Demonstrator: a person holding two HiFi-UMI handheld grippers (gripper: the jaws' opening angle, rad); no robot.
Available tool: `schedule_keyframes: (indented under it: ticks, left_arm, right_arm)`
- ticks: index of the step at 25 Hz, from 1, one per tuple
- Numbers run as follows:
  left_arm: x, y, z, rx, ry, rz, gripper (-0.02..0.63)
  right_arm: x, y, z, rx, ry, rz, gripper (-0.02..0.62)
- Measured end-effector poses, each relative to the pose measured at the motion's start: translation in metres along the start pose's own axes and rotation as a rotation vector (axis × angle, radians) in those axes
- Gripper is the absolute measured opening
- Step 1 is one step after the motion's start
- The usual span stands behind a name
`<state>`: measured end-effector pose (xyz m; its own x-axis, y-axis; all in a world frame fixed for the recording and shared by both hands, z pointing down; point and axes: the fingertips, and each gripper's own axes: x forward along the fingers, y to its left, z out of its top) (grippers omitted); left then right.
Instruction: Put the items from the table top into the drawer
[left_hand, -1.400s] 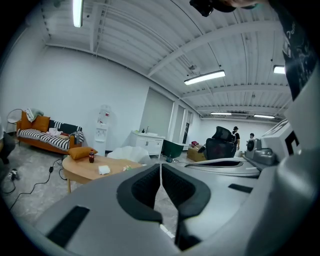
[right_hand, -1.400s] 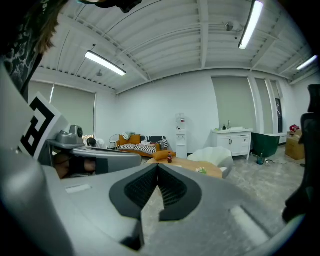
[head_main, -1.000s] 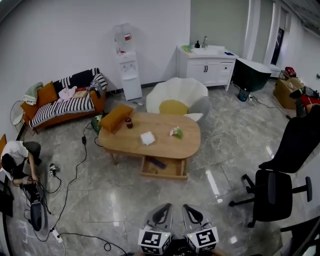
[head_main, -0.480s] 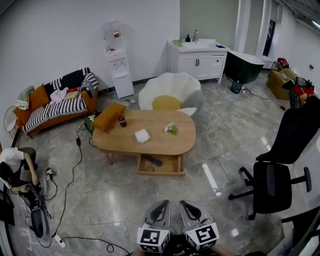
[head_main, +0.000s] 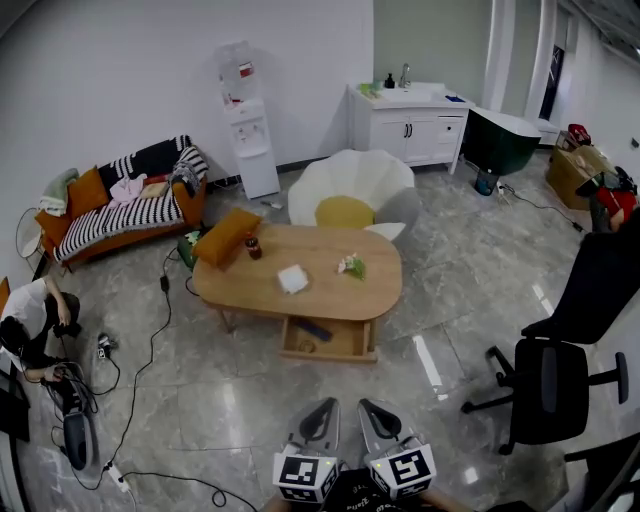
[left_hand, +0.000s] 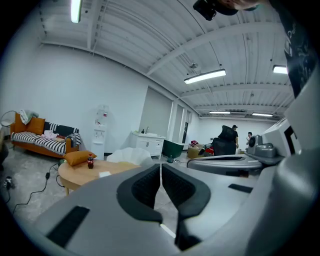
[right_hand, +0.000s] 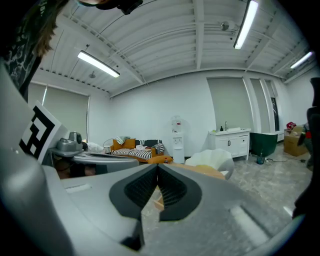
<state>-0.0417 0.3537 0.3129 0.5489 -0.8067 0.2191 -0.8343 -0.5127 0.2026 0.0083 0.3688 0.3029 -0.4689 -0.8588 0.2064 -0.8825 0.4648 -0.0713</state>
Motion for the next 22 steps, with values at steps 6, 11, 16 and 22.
schedule_keyframes:
  ticks: [6, 11, 16, 22]
  left_arm:
    - [0.032, 0.013, 0.003, -0.024, 0.015, 0.028, 0.02]
    - [0.067, 0.021, 0.011, -0.042, 0.019, 0.04, 0.02]
    - [0.103, 0.025, 0.014, -0.041, 0.033, 0.039, 0.02]
    - [0.139, 0.026, 0.025, -0.033, 0.046, 0.054, 0.021]
  right_arm:
    - [0.025, -0.029, 0.001, 0.034, 0.031, 0.007, 0.005]
    - [0.05, -0.054, 0.008, 0.026, 0.068, 0.019, 0.005]
    - [0.07, -0.088, 0.01, 0.026, 0.074, 0.009, 0.005]
    - [0.089, -0.121, 0.017, 0.041, 0.073, 0.026, 0.005]
